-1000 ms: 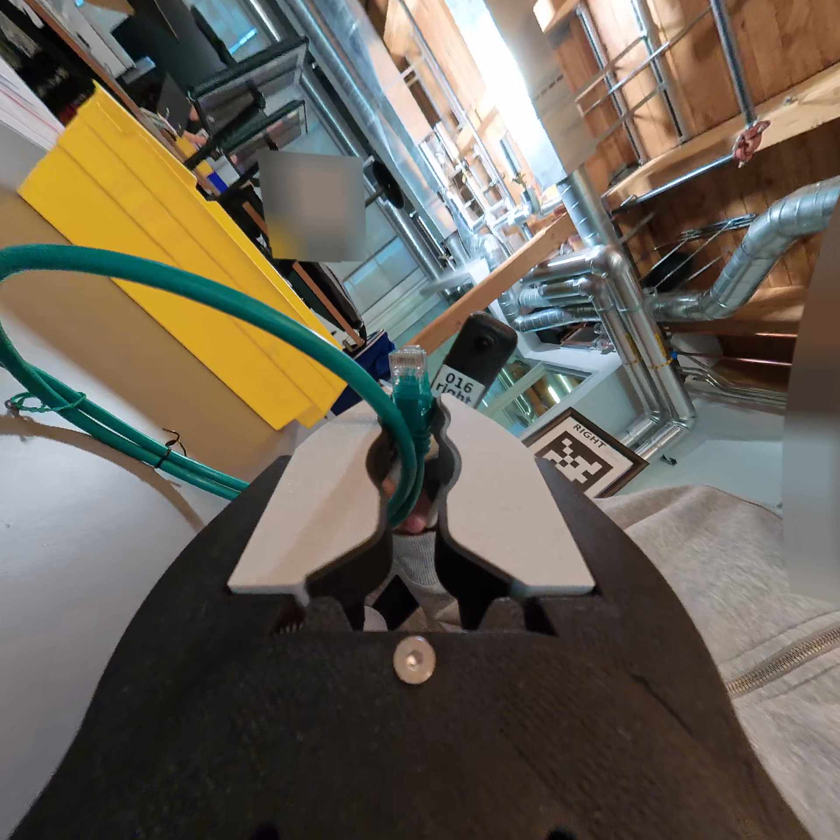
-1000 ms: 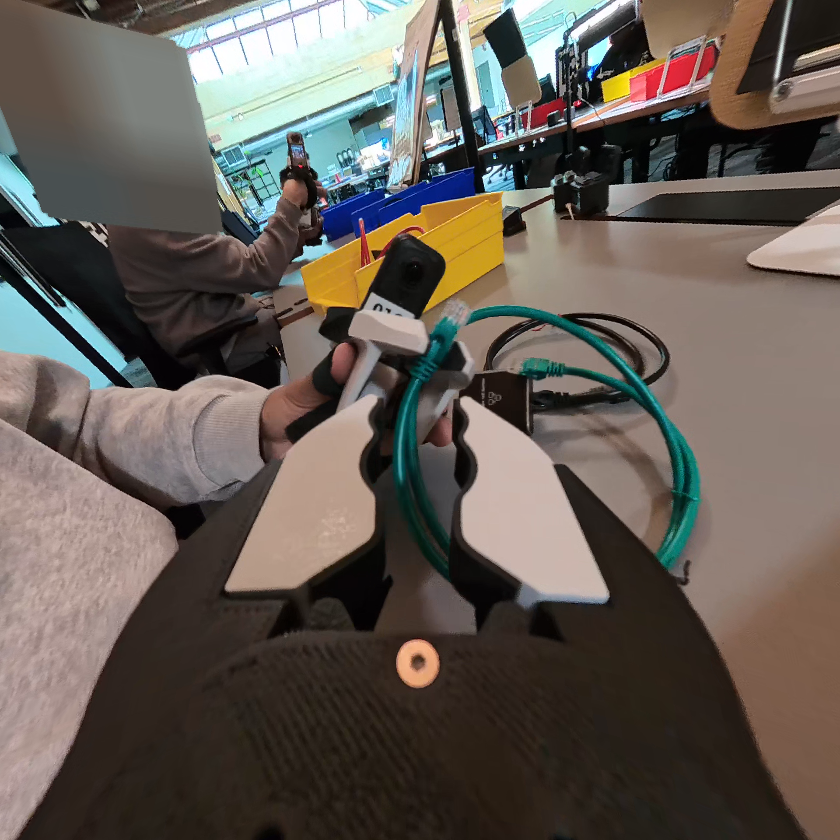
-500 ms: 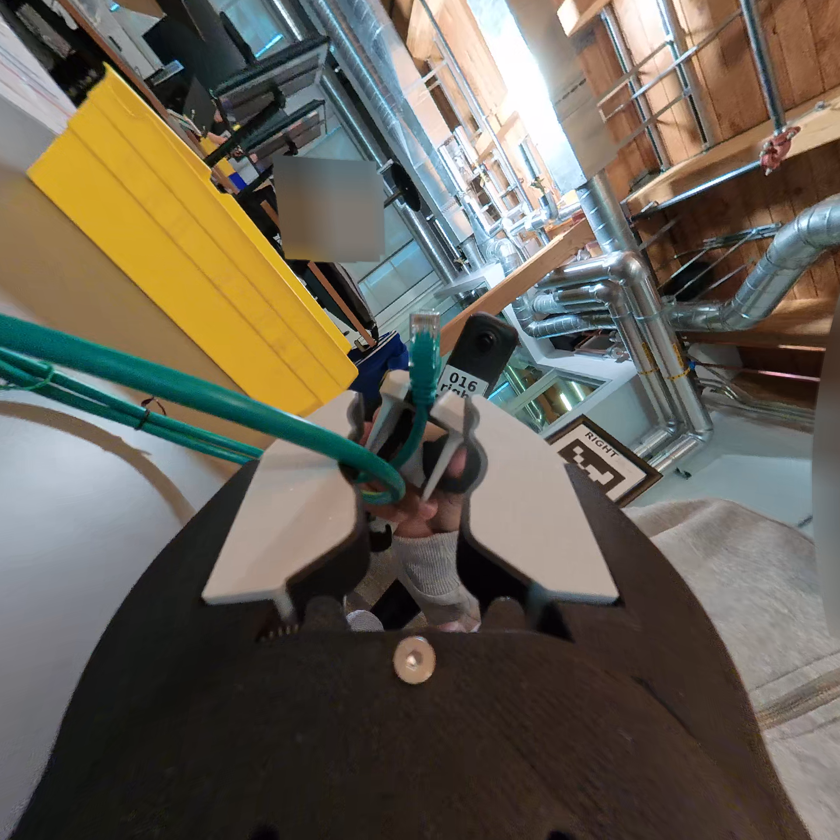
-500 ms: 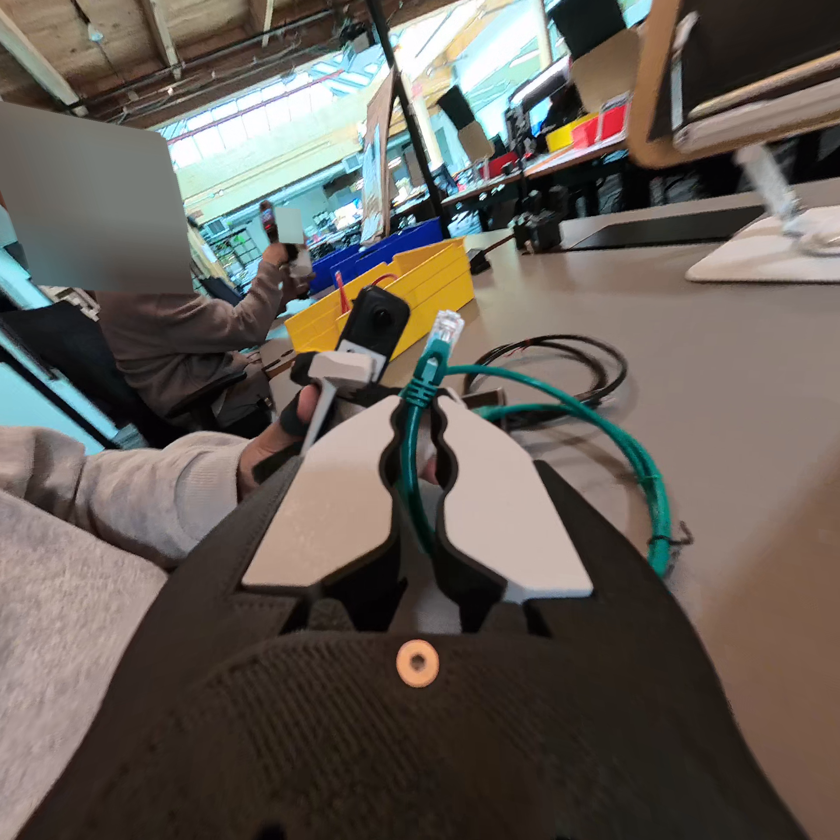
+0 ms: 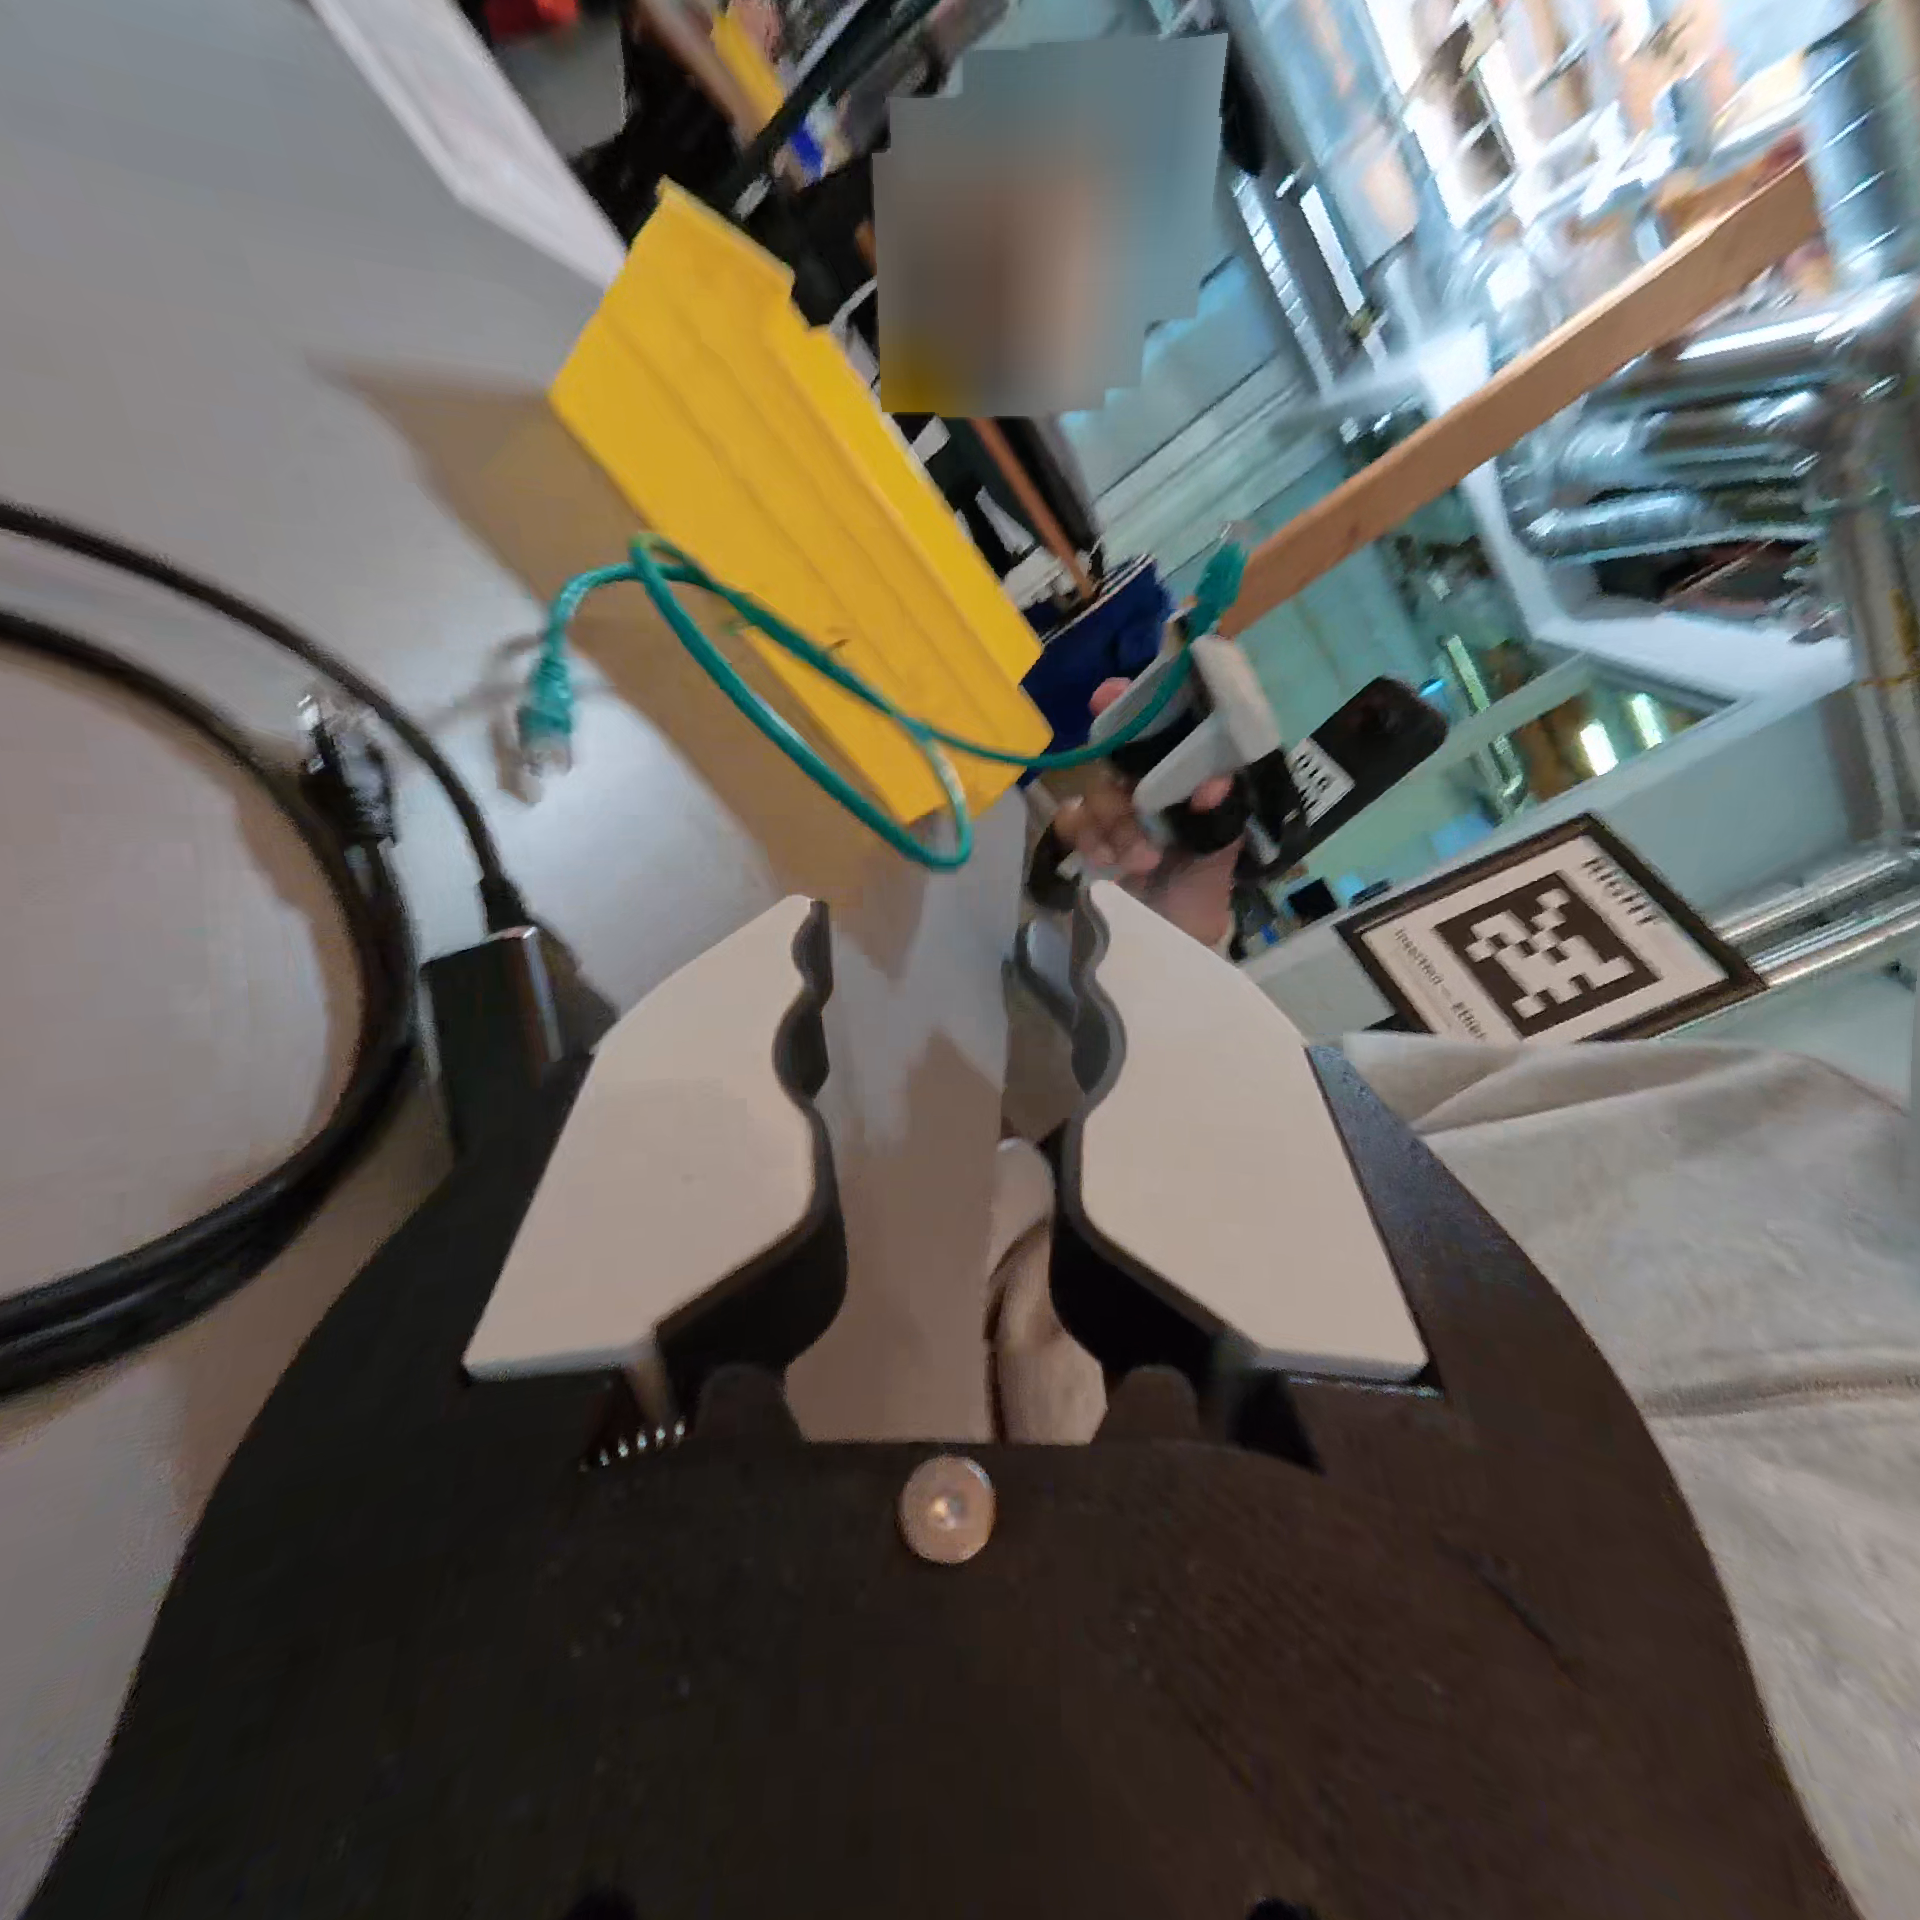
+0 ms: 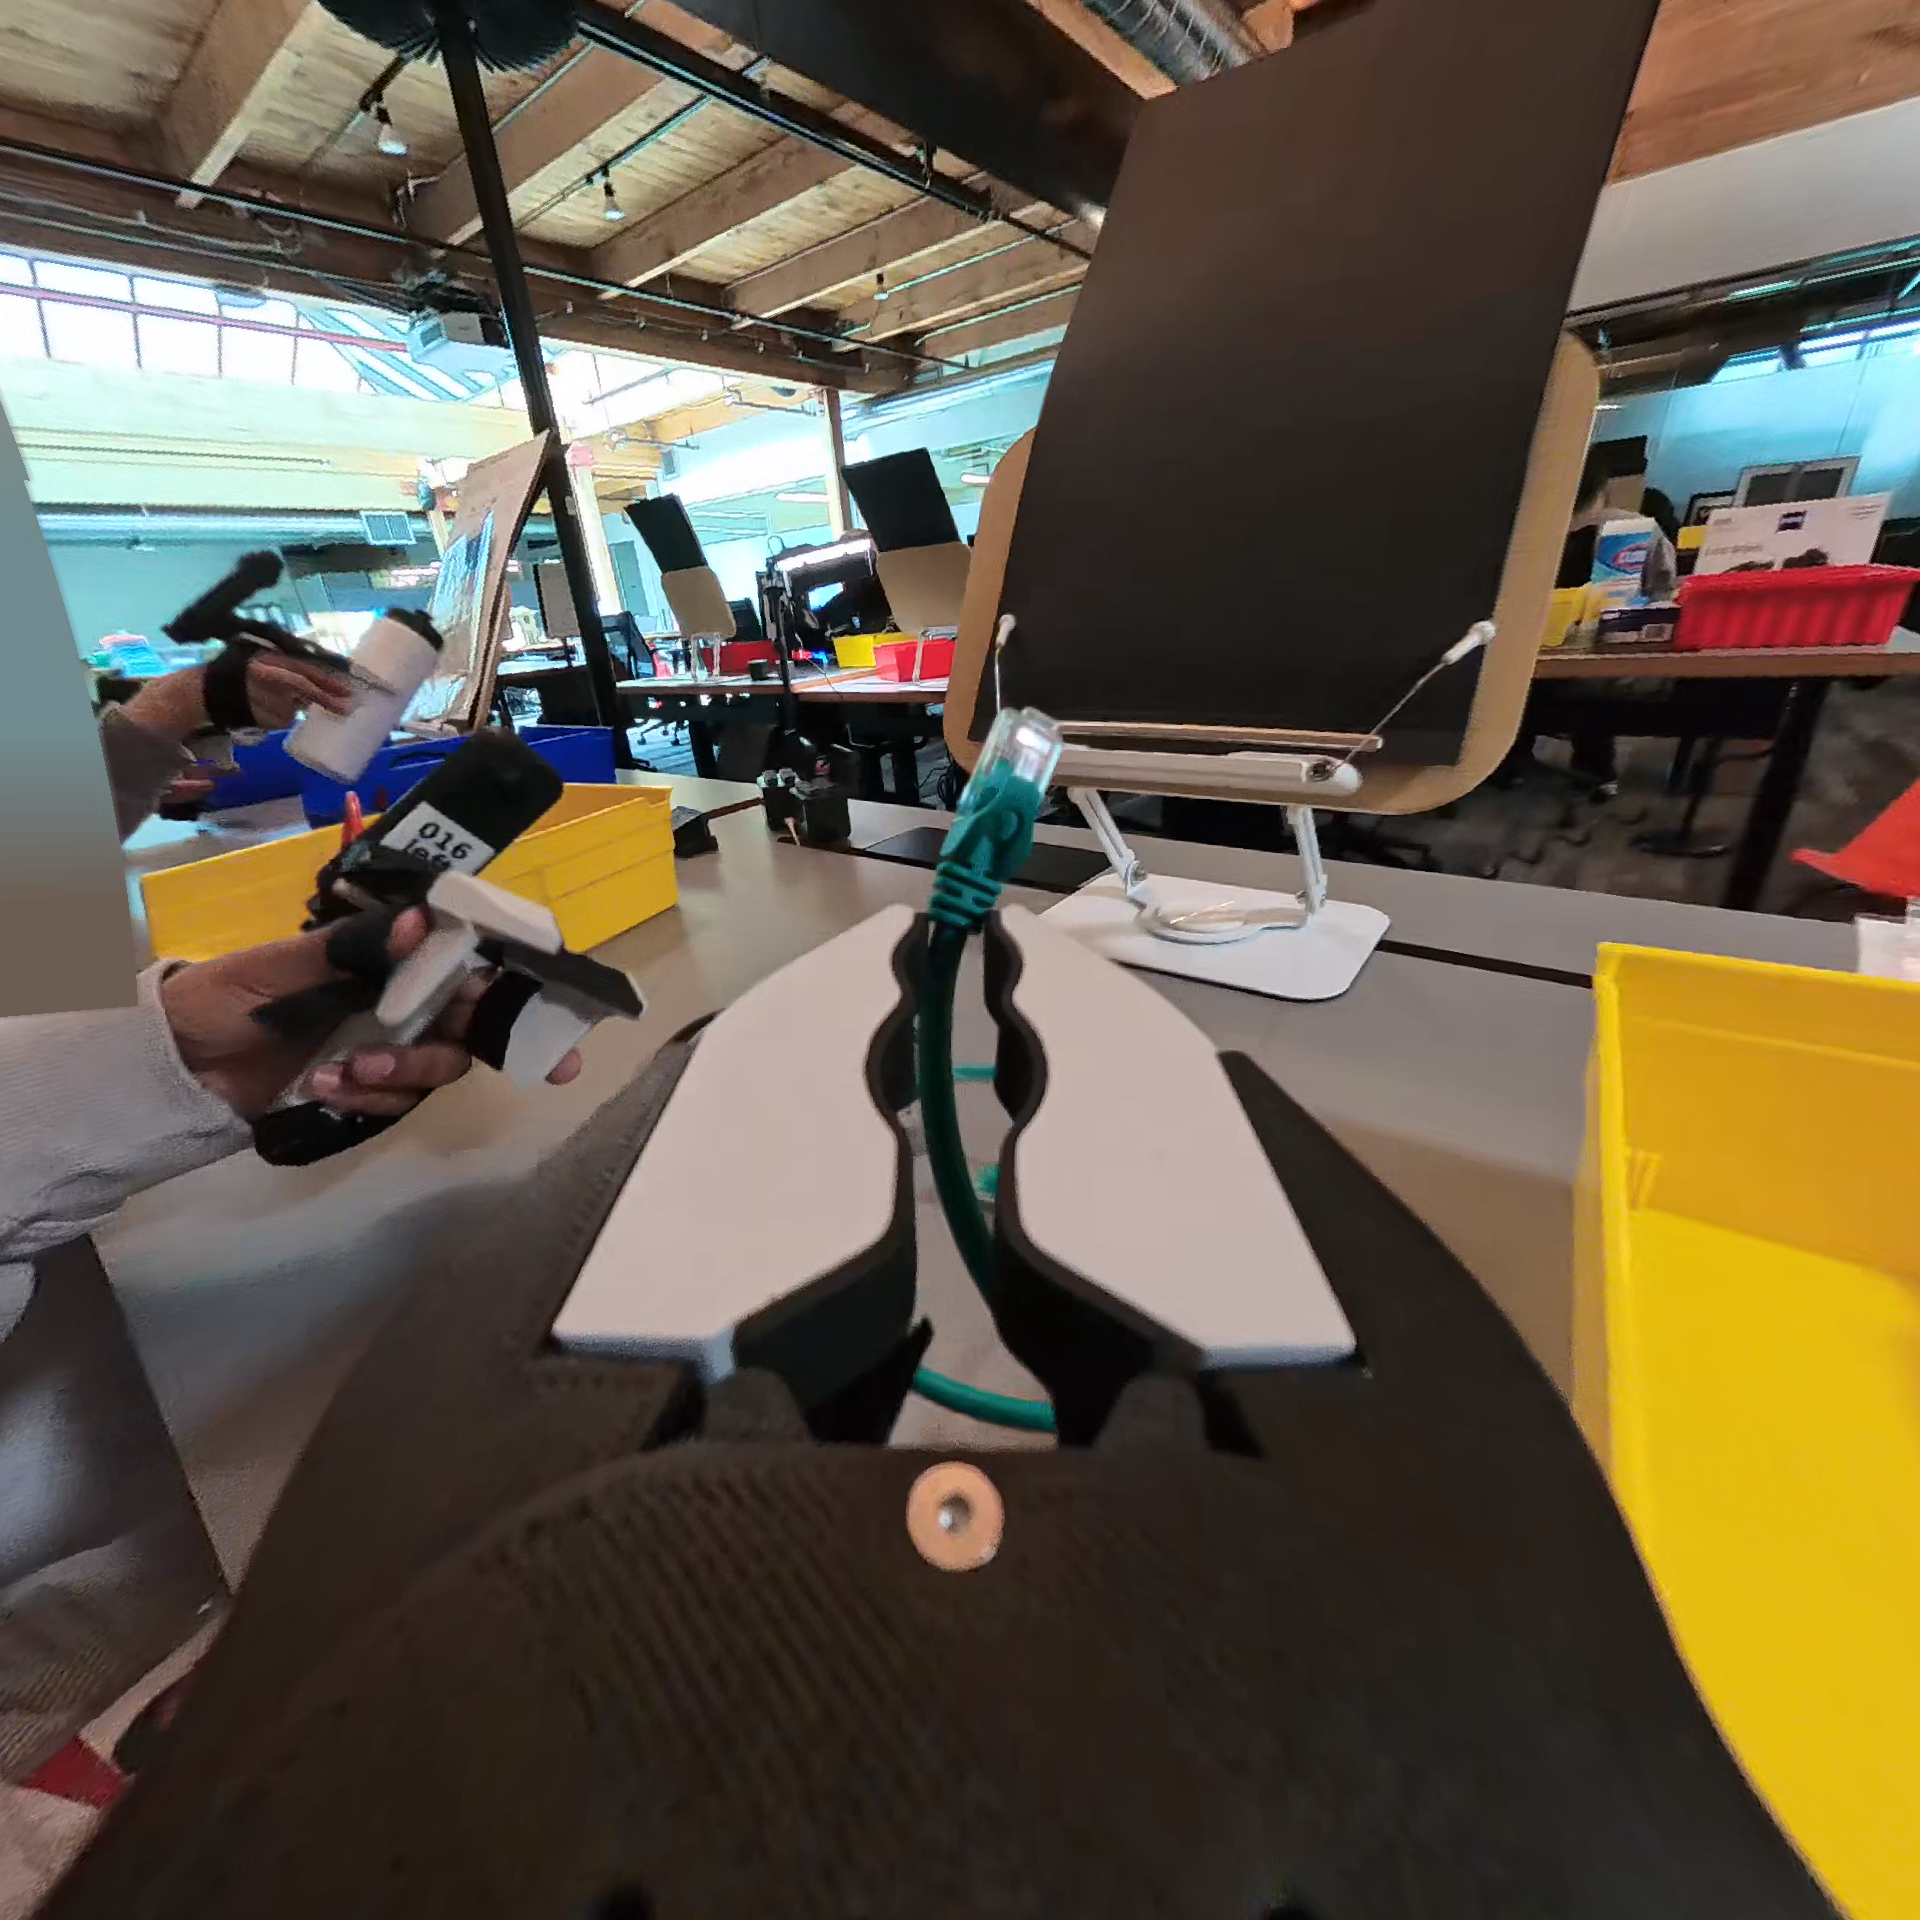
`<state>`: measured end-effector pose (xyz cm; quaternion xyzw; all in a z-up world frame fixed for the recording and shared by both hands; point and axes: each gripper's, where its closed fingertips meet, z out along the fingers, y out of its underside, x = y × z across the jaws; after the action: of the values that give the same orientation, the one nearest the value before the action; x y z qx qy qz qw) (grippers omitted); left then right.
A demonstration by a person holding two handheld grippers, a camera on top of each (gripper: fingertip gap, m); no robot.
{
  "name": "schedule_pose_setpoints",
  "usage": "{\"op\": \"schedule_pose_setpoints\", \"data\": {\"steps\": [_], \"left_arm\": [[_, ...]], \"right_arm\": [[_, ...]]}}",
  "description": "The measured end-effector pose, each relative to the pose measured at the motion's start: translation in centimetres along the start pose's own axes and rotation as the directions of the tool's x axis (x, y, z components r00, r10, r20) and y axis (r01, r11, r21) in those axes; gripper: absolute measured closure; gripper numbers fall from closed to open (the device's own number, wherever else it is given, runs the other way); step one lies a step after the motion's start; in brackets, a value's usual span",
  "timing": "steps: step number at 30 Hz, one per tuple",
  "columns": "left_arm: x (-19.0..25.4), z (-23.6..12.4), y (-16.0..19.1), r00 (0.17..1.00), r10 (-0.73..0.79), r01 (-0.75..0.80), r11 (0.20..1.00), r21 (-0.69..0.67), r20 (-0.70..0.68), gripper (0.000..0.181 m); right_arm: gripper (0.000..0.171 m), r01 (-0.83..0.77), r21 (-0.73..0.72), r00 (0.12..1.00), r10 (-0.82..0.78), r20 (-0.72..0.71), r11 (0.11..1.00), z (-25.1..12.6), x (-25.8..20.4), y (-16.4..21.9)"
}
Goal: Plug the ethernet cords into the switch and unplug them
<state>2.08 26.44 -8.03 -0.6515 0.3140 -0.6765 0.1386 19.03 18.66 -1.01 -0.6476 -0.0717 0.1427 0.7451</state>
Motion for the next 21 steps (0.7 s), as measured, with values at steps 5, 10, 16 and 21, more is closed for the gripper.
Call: {"op": "schedule_pose_setpoints", "data": {"steps": [5,10,16,21], "left_arm": [[-5.3,-1.6,0.4,0.927,0.151,-0.136,0.988,-0.065,0.343,0.132],[-8.1,-1.1,2.0,0.863,0.229,-0.173,0.972,-0.162,0.45,0.117],[-8.8,0.3,4.0,0.827,0.316,-0.196,0.937,-0.289,0.464,0.121],[-8.8,0.1,5.3,0.797,0.374,-0.176,0.895,-0.41,0.475,0.142]], "right_arm": [[0.161,-0.083,-0.095,0.994,0.089,0.061,0.992,0.8,-0.1,2.3],[0.161,-0.072,-0.326,0.969,0.144,0.201,0.943,2.0,-3.4,6.9],[0.161,0.066,-0.453,0.935,0.103,0.338,0.889,2.1,-7.7,9.9],[0.161,0.113,-0.531,0.91,0.127,0.394,0.84,1.7,-9.6,11.9]]}}
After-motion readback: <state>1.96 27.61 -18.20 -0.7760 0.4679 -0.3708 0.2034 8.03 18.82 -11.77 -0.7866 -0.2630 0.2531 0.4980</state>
